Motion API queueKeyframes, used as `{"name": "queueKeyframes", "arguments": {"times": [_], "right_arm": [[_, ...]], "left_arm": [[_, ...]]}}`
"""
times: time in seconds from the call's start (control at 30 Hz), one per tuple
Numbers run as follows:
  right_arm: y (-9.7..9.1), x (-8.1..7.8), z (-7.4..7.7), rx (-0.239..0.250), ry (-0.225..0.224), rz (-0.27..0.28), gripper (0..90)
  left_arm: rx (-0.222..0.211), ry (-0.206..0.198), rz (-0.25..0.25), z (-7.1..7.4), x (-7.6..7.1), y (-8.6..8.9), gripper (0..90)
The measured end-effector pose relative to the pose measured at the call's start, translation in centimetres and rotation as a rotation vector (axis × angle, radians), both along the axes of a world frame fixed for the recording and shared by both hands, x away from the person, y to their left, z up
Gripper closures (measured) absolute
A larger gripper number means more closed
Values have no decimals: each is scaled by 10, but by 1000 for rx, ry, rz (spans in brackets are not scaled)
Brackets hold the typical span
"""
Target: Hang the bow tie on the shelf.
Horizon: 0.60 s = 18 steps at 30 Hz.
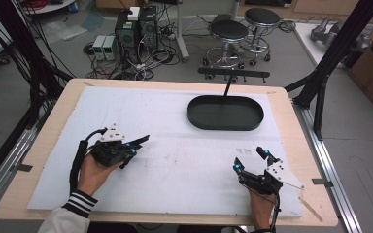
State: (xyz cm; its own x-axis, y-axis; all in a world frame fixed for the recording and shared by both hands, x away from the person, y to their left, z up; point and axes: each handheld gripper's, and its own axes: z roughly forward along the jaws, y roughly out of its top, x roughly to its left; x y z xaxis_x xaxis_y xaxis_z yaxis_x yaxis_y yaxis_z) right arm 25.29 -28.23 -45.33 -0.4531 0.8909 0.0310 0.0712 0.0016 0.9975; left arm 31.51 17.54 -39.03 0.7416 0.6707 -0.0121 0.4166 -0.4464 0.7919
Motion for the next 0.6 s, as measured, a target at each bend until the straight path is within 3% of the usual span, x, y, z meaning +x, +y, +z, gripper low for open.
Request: {"name": "queueKeyframes", "arguments": {"times": [0.6], "right_arm": [[0, 0, 0, 3, 4, 1, 102]], "left_arm": [[-91, 14, -115, -8, 9, -72, 890]]}}
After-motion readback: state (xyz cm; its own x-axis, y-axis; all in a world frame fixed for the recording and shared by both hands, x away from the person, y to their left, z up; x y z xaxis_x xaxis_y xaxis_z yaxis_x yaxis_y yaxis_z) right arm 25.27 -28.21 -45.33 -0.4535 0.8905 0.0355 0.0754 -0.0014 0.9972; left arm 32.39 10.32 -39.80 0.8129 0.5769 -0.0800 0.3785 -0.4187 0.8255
